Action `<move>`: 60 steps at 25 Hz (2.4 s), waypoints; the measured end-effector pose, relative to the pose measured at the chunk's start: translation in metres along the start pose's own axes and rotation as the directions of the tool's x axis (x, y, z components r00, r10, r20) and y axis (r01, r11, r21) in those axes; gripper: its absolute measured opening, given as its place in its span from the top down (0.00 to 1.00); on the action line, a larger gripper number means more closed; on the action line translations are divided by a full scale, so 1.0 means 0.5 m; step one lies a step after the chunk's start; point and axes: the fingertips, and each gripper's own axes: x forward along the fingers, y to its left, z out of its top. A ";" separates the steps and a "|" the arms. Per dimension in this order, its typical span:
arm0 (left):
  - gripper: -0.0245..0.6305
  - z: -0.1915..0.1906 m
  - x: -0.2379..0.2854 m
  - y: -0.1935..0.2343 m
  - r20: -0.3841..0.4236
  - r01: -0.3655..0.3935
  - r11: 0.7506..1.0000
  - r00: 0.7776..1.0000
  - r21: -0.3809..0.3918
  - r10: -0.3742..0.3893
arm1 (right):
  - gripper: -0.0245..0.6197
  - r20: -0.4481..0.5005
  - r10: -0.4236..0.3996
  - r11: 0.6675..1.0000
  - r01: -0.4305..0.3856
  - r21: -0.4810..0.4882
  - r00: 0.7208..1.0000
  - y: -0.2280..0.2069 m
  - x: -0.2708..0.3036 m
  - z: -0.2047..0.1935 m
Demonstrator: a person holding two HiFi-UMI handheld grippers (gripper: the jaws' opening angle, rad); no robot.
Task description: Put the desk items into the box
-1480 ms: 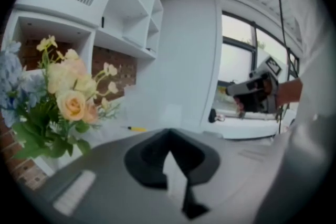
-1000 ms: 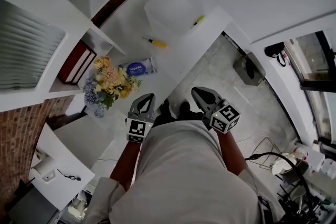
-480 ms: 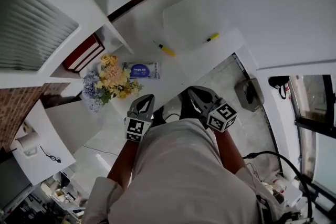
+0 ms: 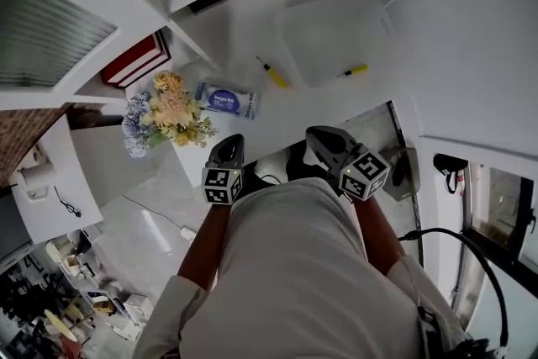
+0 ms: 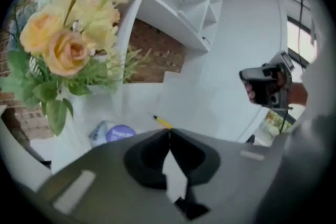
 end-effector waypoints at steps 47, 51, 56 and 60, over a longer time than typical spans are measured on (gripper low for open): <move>0.60 -0.127 0.336 0.206 -0.753 0.598 0.461 0.565 0.656 0.338 | 0.96 -0.155 0.177 0.984 -0.172 0.045 0.972 -0.124 -0.007 -0.044; 0.57 -0.138 0.340 0.223 -0.787 0.654 0.437 0.520 0.617 0.333 | 0.96 -0.162 0.182 0.983 -0.174 0.059 0.970 -0.129 0.011 -0.053; 0.57 -0.159 0.337 0.216 -0.861 0.753 0.419 0.430 0.508 0.272 | 0.96 -0.172 0.186 0.981 -0.171 0.095 0.967 -0.129 0.020 -0.073; 0.57 -0.170 0.323 0.212 -0.926 0.816 0.439 0.314 0.375 0.208 | 0.96 -0.181 0.189 0.979 -0.171 0.113 0.965 -0.125 0.023 -0.086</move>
